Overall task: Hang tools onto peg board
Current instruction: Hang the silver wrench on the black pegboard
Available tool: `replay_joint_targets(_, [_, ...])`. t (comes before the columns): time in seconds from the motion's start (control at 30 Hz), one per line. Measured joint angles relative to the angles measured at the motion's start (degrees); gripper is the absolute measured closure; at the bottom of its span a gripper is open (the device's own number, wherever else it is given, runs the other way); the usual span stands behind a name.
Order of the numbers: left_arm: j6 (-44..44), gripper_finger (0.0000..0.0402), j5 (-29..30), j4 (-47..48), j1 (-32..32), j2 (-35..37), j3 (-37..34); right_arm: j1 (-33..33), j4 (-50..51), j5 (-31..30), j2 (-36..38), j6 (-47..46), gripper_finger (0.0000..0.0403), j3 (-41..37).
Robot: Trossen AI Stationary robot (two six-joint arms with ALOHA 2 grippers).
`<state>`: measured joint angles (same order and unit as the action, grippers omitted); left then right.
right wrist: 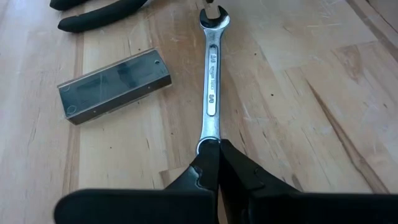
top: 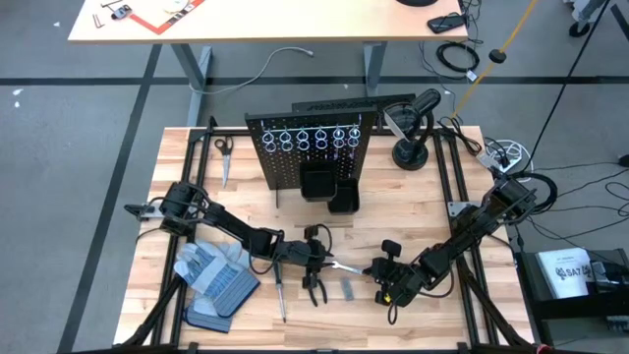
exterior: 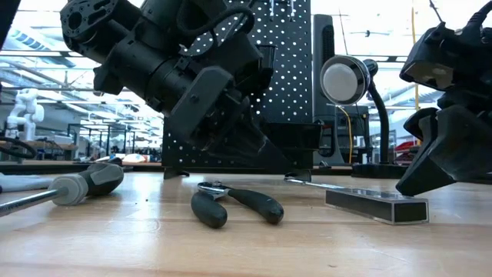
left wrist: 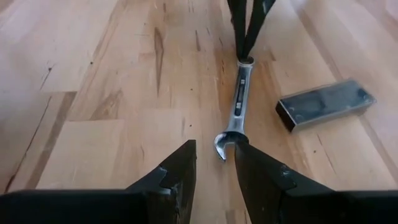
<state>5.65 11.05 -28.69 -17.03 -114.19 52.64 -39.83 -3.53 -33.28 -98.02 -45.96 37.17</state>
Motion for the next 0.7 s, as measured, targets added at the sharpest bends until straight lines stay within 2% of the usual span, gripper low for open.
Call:
replay_joint_targets(0.2, [-4.4,0.0281,-0.1,1.0,-1.2,0.0,0.0,0.0,0.0,0.1,0.0,-0.1,0.0403,-0.1])
replay_joint_targets(0.5, [-9.6,0.0281,8.6,3.3,-2.4,0.0,0.0,0.0,0.0,0.2,0.0,-0.5,0.0403,-0.1])
replay_joint_targets(0.7, [-10.9,0.0281,6.3,2.5,-2.4,-1.3,0.2,0.0,-0.1,0.2,0.0,-0.5,0.0403,-0.1])
